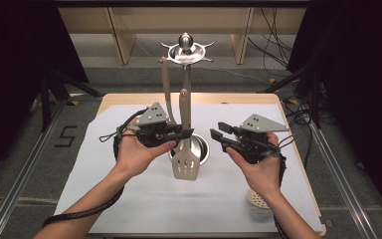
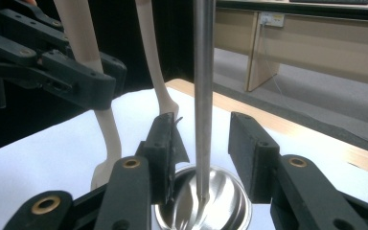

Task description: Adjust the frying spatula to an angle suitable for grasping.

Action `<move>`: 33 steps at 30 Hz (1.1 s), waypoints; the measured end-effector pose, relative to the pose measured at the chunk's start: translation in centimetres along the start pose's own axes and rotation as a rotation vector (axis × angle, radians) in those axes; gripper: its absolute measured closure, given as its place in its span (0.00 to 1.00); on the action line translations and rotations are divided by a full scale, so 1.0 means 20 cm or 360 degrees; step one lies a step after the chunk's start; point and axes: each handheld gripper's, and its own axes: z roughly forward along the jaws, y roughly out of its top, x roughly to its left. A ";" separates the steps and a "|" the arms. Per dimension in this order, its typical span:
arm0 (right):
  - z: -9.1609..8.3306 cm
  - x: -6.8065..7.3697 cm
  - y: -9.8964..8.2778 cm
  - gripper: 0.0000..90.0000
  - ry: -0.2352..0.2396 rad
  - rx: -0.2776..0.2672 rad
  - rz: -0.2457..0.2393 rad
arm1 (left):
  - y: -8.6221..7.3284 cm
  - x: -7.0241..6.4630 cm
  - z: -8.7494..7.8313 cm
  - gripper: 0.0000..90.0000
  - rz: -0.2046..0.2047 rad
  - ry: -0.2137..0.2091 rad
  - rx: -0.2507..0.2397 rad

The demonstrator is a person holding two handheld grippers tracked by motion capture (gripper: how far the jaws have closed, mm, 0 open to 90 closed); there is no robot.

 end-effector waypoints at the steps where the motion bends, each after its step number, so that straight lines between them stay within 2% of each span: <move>1: 0.00 -0.01 0.00 0.70 0.0010 -0.0005 -0.0019 | 0.00 0.00 0.00 0.85 0.0004 0.0014 0.0007; 3: 0.00 -0.01 0.00 0.70 -0.0015 0.0011 -0.0009 | 0.01 0.00 0.00 0.85 -0.0015 0.0027 0.0008; 4: 0.01 -0.01 -0.01 0.70 -0.0002 -0.0001 -0.0011 | 0.01 0.00 0.00 0.85 -0.0001 0.0021 0.0010; 9: 0.01 -0.01 -0.02 0.70 -0.0034 0.0027 0.0029 | 0.03 0.01 0.00 0.85 0.0004 0.0030 0.0007; 10: 0.01 -0.02 -0.02 0.70 -0.0030 0.0015 -0.0017 | 0.03 0.01 0.00 0.85 0.0004 0.0030 0.0006; 11: 0.01 -0.02 -0.02 0.70 -0.0022 0.0022 0.0003 | 0.03 0.01 0.00 0.85 0.0002 0.0030 0.0006; 18: 0.02 -0.03 -0.02 0.69 -0.0032 0.0021 -0.0011 | 0.06 0.01 0.00 0.85 0.0006 0.0042 0.0000; 19: 0.01 -0.02 -0.02 0.69 -0.0035 0.0027 0.0011 | 0.06 0.02 0.00 0.85 0.0011 0.0047 -0.0001; 22: 0.01 -0.03 -0.02 0.69 -0.0049 0.0018 -0.0009 | 0.07 0.02 0.00 0.85 0.0009 0.0050 -0.0002; 25: 0.01 -0.03 -0.02 0.69 -0.0043 0.0025 0.0016 | 0.08 0.02 0.00 0.85 0.0007 0.0055 -0.0005; 33: 0.02 -0.03 -0.02 0.69 -0.0049 0.0014 0.0021 | 0.11 0.03 0.00 0.85 0.0016 0.0077 -0.0001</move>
